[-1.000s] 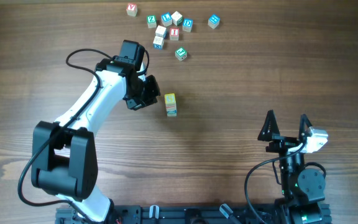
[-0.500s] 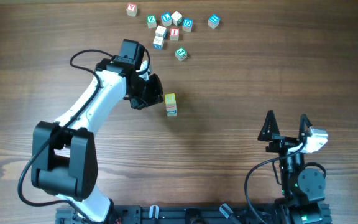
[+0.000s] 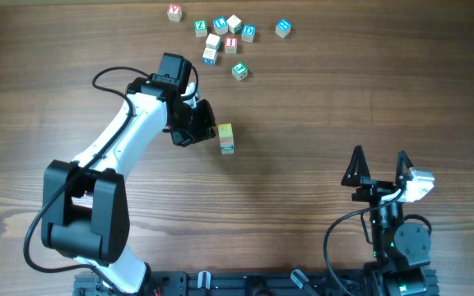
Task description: Form a tower
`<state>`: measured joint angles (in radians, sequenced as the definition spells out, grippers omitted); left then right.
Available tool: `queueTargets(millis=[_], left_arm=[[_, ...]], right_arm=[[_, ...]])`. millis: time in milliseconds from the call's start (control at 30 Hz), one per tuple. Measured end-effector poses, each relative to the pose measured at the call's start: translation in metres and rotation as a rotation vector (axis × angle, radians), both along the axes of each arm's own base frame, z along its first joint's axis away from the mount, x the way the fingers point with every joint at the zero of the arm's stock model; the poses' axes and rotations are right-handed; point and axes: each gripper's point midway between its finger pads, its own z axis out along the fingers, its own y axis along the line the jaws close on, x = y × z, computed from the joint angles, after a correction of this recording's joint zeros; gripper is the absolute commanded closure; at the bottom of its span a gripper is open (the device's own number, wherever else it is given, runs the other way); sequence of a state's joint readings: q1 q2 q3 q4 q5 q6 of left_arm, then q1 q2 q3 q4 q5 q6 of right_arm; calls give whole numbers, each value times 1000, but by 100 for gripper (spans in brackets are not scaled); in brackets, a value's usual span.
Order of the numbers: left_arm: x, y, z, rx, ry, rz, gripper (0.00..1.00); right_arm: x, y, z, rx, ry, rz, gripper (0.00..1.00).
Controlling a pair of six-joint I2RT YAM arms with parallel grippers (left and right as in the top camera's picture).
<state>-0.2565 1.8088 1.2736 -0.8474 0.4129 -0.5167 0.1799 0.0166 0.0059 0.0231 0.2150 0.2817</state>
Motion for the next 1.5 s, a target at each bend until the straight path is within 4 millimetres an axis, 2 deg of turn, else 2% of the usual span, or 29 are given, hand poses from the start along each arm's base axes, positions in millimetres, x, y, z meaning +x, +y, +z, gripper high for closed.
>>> queueTargets(millis=[133, 1200, 1500], left_arm=[[-4, 2, -1, 12, 18, 1, 96], [2, -8, 4, -45, -10, -9, 96], [-10, -4, 2, -31, 45, -7, 96]], right_arm=[[0, 0, 0, 0, 0, 0, 0], [0, 0, 0, 0, 0, 0, 0], [0, 0, 0, 0, 0, 0, 0]])
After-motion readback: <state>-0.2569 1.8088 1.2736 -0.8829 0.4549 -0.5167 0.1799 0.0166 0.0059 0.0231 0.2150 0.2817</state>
